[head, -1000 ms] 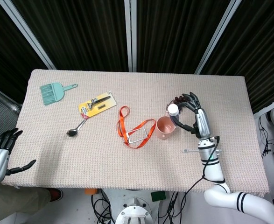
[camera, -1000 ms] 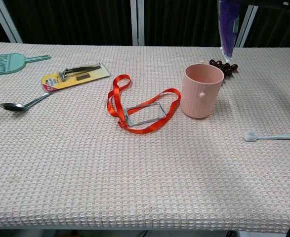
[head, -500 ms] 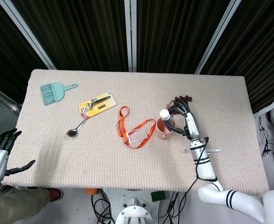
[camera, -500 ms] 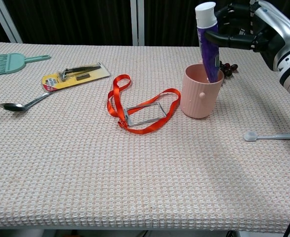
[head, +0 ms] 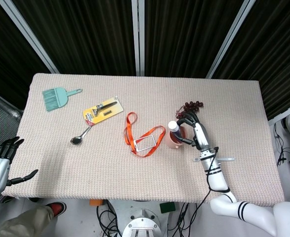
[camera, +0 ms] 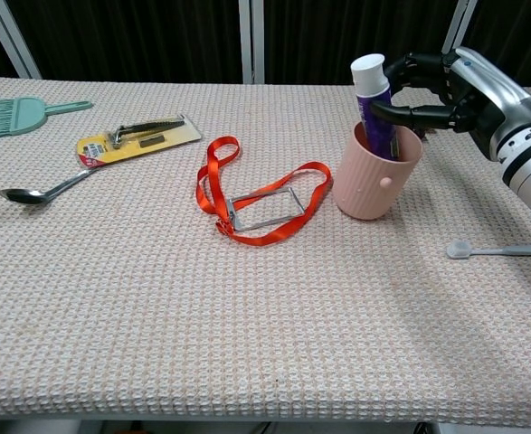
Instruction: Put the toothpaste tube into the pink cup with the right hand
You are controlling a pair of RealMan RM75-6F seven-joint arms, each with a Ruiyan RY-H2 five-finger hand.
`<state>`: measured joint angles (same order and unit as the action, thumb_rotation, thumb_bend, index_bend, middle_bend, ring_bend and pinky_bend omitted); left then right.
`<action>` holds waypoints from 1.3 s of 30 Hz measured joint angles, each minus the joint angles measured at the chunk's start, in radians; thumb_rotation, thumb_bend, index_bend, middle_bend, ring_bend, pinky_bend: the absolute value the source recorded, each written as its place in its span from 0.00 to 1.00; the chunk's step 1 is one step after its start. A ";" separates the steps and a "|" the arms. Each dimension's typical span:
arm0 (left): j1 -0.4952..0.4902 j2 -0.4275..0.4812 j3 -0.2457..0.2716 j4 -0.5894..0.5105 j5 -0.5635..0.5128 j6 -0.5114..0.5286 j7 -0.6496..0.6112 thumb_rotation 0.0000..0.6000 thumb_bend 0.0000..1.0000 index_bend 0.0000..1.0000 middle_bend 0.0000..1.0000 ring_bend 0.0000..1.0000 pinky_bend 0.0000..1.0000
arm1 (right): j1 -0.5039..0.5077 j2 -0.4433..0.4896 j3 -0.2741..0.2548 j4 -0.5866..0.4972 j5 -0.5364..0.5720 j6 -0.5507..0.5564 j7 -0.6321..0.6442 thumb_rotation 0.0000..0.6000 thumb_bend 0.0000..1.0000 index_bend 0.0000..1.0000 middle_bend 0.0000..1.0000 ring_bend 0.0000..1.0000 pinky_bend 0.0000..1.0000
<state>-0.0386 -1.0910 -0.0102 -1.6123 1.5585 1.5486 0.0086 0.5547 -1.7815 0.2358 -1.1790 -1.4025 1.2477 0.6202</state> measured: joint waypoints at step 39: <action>0.002 0.004 -0.002 0.007 -0.003 -0.001 -0.010 0.46 0.08 0.12 0.09 0.09 0.21 | 0.014 -0.011 -0.034 0.072 -0.042 -0.054 0.097 1.00 0.44 0.42 0.40 0.00 0.00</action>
<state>-0.0364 -1.0866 -0.0122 -1.6055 1.5551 1.5480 -0.0013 0.5686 -1.7920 0.2013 -1.1069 -1.4445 1.1936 0.7170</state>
